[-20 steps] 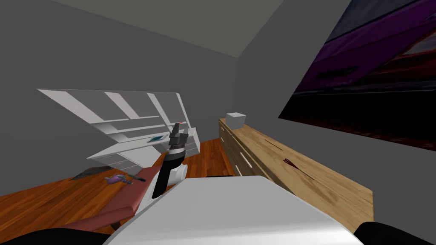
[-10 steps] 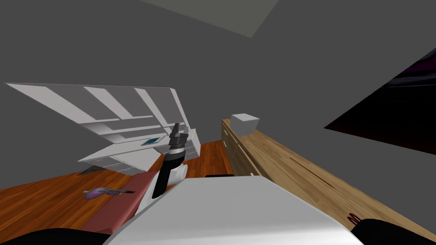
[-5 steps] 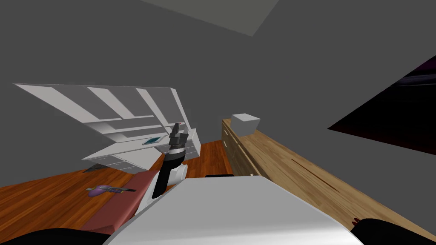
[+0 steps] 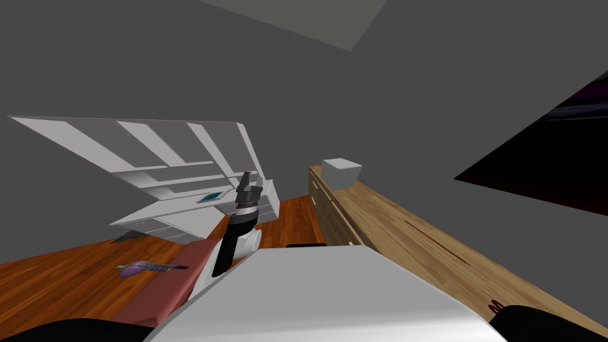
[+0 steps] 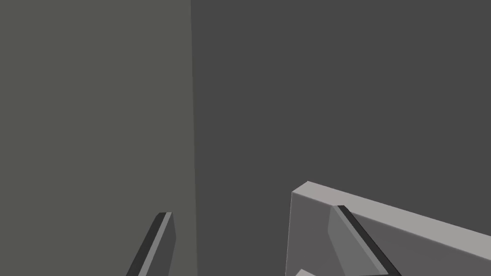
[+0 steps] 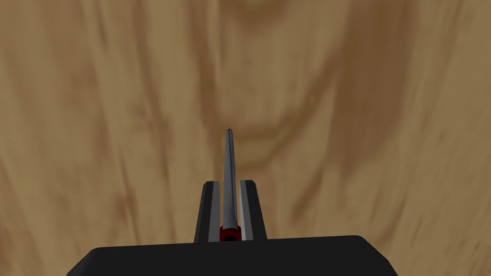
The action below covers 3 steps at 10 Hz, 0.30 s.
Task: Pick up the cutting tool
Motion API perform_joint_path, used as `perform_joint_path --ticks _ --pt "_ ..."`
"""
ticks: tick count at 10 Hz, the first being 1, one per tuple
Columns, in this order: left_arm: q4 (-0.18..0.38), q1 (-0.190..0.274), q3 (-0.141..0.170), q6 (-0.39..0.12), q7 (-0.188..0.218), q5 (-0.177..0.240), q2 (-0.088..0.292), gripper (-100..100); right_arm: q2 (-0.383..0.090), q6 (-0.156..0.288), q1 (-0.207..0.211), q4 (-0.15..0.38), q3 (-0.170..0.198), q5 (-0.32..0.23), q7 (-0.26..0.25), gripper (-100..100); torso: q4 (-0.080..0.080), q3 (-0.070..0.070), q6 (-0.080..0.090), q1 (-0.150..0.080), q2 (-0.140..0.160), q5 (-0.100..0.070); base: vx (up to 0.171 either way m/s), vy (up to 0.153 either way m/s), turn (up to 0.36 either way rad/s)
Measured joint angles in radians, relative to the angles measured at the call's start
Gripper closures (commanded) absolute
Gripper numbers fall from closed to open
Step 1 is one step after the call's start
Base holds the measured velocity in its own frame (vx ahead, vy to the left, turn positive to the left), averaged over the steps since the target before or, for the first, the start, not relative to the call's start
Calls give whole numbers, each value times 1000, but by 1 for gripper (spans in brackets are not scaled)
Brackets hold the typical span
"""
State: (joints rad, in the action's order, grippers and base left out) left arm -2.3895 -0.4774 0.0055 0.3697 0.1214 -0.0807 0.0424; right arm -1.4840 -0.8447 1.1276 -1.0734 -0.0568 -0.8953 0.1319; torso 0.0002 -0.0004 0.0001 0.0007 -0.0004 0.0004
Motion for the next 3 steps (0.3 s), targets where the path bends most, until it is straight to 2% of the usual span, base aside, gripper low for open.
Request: perform_joint_path --ticks 1,2,3 --pt "0 0 0 0 0 0 0 0 -18 -18 -16 12 0 -2 8 100 0 0 0 1 0 0 -9 33 -67" --pt "0 0 0 0 0 0 0 0 -38 -26 8 2 -22 5 15 100 0 0 0 2 0 0 -3 13 -11" --pt "0 0 0 0 0 0 0 0 -40 -28 12 0 -25 6 17 0 0 0 0 1 0 0 0 0 0"
